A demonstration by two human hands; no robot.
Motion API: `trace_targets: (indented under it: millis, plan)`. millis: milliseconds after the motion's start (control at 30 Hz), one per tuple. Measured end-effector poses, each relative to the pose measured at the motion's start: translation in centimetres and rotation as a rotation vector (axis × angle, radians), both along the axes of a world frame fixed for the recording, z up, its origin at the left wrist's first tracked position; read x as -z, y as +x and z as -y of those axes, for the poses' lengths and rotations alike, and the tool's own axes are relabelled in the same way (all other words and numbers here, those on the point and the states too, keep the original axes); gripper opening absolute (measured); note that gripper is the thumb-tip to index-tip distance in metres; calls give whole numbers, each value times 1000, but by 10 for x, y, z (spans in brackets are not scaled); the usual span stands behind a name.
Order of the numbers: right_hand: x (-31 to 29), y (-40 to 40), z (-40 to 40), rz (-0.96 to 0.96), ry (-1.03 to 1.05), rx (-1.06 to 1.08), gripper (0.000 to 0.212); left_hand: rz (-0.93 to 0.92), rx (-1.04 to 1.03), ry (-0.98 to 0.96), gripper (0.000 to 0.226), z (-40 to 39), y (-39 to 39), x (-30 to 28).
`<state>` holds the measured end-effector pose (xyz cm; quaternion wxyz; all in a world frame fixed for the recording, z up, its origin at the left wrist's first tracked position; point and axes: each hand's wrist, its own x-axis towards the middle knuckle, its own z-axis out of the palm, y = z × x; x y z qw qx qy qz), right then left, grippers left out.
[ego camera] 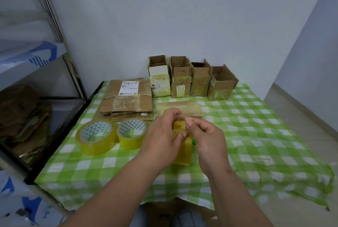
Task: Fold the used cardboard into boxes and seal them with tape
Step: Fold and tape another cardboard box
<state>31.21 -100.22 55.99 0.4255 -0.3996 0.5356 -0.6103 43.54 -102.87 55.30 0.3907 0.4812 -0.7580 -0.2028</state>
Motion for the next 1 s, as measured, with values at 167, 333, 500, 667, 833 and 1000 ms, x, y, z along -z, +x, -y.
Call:
trace_targets:
  millis: [167, 333, 500, 667, 833, 1000]
  plan:
    - [-2, -8, 3, -100, 0, -94, 70, -5, 32, -258, 32, 2, 2, 6]
    - [-2, -12, 0, -115, -15, -75, 63, -18, -2, -304, 15, 5, 3, 10]
    - [2, -5, -4, -300, -102, 5, 62, 21, -3, -250, 3, 8, 6, 6]
    - [8, -9, -1, -348, -77, 65, 88, -12, -105, -76, 13, 10, 6, -2]
    - [17, -3, -5, -589, 101, -199, 119, -128, -239, 63, 12, 9, 11, -3]
    - [20, 11, -5, -787, 0, -237, 101, -599, -184, 483, 22, 10, 15, 11]
